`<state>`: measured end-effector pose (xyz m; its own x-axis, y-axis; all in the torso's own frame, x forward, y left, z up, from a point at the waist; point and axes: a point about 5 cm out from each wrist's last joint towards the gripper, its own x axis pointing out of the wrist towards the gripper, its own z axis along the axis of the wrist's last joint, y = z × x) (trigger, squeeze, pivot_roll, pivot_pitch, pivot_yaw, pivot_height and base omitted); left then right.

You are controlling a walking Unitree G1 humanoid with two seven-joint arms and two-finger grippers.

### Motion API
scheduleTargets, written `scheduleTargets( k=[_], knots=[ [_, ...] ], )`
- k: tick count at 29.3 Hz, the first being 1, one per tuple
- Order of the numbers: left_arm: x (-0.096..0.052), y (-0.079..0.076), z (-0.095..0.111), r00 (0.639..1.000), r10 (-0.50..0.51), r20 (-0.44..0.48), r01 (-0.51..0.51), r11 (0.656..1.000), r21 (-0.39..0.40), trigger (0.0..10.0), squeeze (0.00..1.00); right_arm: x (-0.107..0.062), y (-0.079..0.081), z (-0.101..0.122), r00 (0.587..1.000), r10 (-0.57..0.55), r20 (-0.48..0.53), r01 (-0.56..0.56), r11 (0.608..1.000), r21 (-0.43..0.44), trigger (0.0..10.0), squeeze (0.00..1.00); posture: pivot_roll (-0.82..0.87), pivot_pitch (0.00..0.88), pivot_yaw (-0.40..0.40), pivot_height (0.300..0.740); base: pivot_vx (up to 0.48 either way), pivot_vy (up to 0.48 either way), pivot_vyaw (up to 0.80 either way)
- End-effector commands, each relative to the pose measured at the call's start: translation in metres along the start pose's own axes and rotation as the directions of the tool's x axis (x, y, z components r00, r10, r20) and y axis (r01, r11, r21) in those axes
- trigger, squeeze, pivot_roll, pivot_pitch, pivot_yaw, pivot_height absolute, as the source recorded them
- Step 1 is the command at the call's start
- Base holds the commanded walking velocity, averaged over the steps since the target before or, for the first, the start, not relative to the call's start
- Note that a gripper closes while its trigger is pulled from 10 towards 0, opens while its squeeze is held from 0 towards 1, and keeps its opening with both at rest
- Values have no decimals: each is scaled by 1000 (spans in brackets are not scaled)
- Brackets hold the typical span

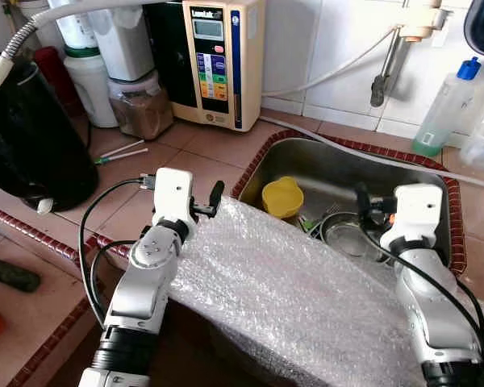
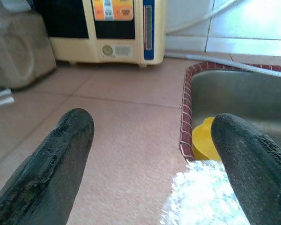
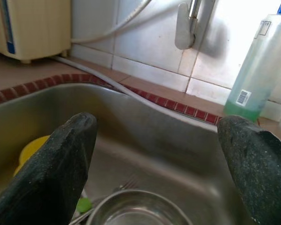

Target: Kitchen organization

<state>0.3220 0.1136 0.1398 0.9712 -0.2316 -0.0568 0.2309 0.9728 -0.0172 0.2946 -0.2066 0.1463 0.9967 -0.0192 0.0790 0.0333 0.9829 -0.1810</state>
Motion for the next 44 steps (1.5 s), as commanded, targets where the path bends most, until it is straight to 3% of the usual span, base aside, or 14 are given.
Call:
scheduleTargets(
  k=[1, 6, 11, 14, 20, 26, 32, 44],
  knots=[
    [1, 2, 3, 1000, -3, -4, 3, 999, -35, 10000, 0, -3, -1, 11, 1000, 27, 9, -27, 1000, 6, 10000, 0, 2, 0, 90, 740, 0, 0, -800],
    [2, 0, 4, 1000, -17, -3, 17, 999, -38, 10000, 0, -4, 4, 12, 999, 43, 3, -43, 999, 7, 10000, 0, 3, 0, 83, 740, 0, 0, -800],
    [2, -5, 7, 999, -40, 12, 41, 997, -65, 10000, 0, 4, 23, 16, 999, 42, 18, -43, 998, 40, 10000, 0, 17, 0, 32, 740, 0, 0, -788],
    [4, -8, 12, 999, -38, 37, 41, 997, -66, 10000, 0, 14, 35, 23, 1000, -15, 26, 13, 996, 93, 10000, 0, 23, 0, 6, 740, 0, 0, -788],
    [3, -9, 11, 999, -19, 37, 22, 996, -81, 10000, 0, 24, 44, 36, 997, 0, 83, -4, 999, 43, 10000, 0, 21, 0, -3, 740, 0, 0, -784],
    [-8, -7, 6, 999, -36, 32, 36, 999, -10, 10000, 0, 27, 36, 37, 995, 8, 95, -9, 1000, 11, 10000, 0, 31, 0, -19, 740, 0, 0, -110],
    [-14, 0, 2, 1000, -13, 17, 14, 1000, -14, 10000, 0, 25, 33, 31, 997, -15, 76, 14, 1000, 11, 10000, 0, 36, 0, -16, 740, 0, 0, 0],
    [-11, -1, 4, 1000, -12, 16, 11, 1000, 13, 10000, 0, 26, 39, 32, 997, -15, 79, 13, 1000, 24, 10000, 0, 28, 0, -11, 740, 0, 0, 0]
  ],
)
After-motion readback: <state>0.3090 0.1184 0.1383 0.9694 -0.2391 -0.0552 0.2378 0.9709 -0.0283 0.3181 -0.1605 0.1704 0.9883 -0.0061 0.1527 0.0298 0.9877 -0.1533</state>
